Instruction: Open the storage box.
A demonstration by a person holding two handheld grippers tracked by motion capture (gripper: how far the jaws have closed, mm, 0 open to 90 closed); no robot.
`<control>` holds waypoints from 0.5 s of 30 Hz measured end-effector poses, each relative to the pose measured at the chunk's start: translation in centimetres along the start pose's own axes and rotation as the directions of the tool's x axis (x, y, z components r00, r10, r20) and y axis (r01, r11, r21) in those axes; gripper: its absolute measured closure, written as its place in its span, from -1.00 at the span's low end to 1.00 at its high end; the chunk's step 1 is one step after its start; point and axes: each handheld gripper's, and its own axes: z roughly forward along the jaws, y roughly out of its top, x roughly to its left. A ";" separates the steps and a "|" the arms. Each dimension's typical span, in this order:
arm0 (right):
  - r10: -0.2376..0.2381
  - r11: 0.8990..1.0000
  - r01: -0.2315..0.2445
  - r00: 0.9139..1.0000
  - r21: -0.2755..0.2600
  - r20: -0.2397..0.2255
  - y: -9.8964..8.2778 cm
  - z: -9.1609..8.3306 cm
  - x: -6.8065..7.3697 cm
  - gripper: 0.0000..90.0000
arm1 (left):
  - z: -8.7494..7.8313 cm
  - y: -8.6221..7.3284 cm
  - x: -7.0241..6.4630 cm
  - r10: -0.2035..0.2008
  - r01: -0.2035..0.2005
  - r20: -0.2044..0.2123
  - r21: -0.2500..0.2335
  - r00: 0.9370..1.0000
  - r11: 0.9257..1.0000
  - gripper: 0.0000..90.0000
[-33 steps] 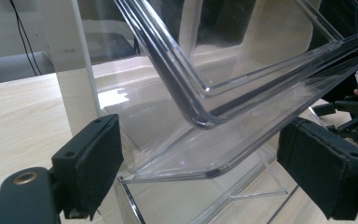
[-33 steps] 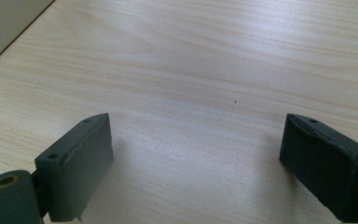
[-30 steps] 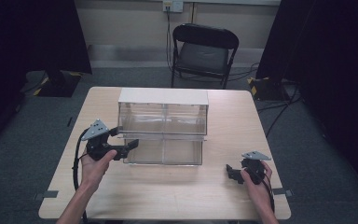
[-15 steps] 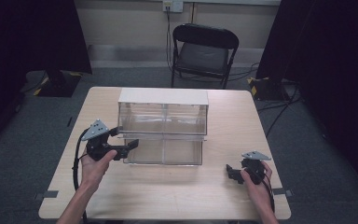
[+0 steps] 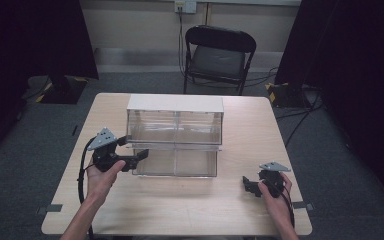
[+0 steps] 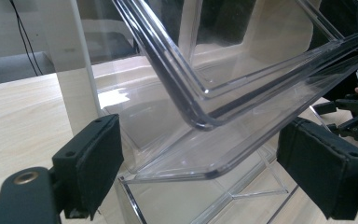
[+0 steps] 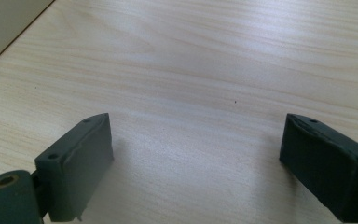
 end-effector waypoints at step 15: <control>0.000 1.000 0.000 1.000 -0.001 0.000 0.0 0.0 0.0 -0.81 | 0.0 0.0 0.0 -0.003 0.003 0.002 -0.002 1.000 1.000 -0.68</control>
